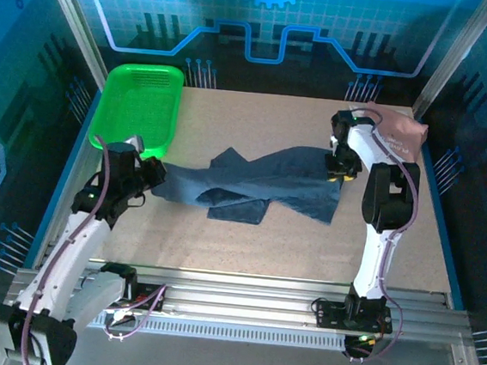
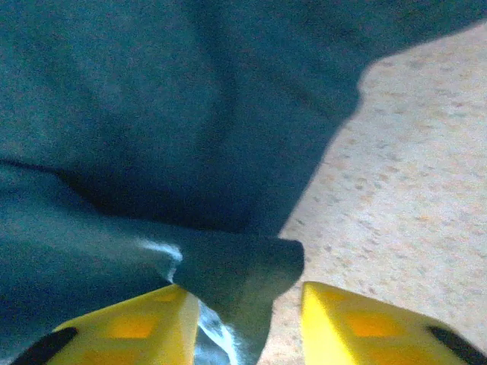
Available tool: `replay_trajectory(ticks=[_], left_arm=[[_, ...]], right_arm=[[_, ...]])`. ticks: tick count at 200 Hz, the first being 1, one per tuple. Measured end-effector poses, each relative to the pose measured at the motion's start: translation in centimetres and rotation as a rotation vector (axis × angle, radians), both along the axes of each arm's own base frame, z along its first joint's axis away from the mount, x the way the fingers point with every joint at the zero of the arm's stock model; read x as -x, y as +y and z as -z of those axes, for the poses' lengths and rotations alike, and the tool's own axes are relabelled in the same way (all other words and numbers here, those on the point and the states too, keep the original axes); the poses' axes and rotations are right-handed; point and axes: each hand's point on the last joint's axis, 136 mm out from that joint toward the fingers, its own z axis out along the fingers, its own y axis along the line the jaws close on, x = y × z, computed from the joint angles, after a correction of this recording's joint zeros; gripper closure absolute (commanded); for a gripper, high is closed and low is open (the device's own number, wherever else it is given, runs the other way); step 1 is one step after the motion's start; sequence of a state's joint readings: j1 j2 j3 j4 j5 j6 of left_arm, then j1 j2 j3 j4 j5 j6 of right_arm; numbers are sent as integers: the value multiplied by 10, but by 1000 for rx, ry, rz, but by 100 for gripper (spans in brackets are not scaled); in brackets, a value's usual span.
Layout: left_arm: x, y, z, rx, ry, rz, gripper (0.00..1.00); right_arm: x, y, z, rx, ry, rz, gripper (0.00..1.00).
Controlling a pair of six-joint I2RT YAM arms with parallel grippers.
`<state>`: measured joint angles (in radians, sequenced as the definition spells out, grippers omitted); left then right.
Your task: Fold and stack the t-shirts
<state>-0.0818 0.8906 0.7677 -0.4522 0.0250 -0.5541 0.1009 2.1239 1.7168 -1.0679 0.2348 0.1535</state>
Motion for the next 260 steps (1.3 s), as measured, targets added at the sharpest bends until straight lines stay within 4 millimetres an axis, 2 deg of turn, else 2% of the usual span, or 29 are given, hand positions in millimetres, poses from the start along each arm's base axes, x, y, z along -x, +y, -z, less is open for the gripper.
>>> replay_trajectory(ticks=[15, 29, 66, 83, 96, 110, 131, 146, 189, 199, 205, 221, 235, 248, 260], left_arm=[[-2, -1, 24, 5, 75, -6, 100], [-6, -1, 41, 7, 132, -11, 100], [-17, -4, 63, 18, 190, -16, 100], [-22, -5, 69, 25, 199, -24, 100], [-26, -5, 74, 34, 213, -34, 100], [-29, -5, 80, 41, 226, -43, 100], [-31, -6, 88, 51, 249, -56, 100], [-33, -6, 94, 54, 267, -62, 100], [-42, -7, 103, 69, 300, -82, 99], [-43, -7, 104, 69, 304, -83, 93], [-44, -7, 105, 69, 307, -83, 81], [-48, -9, 108, 79, 319, -81, 58], [-52, -12, 105, 94, 319, -77, 40], [-54, -12, 99, 100, 314, -76, 32], [-51, -12, 92, 98, 309, -74, 29]], right_arm=[[5, 3, 6, -47, 2, 41, 46], [17, 7, 0, -97, -5, 79, 45], [72, 24, -55, -247, -77, 163, 44], [103, 33, -65, -314, -77, 195, 45], [128, 39, -57, -352, -32, 228, 46], [153, 44, -38, -379, 51, 264, 46], [171, 48, -13, -389, 135, 300, 46], [171, 50, -4, -399, 150, 313, 46], [153, 54, 23, -414, 147, 330, 49], [152, 56, 32, -410, 161, 331, 52], [152, 56, 36, -402, 172, 332, 56], [151, 53, 37, -376, 189, 339, 79], [151, 48, 39, -344, 192, 348, 93], [152, 43, 39, -327, 194, 352, 98], [152, 42, 38, -321, 192, 351, 100]])
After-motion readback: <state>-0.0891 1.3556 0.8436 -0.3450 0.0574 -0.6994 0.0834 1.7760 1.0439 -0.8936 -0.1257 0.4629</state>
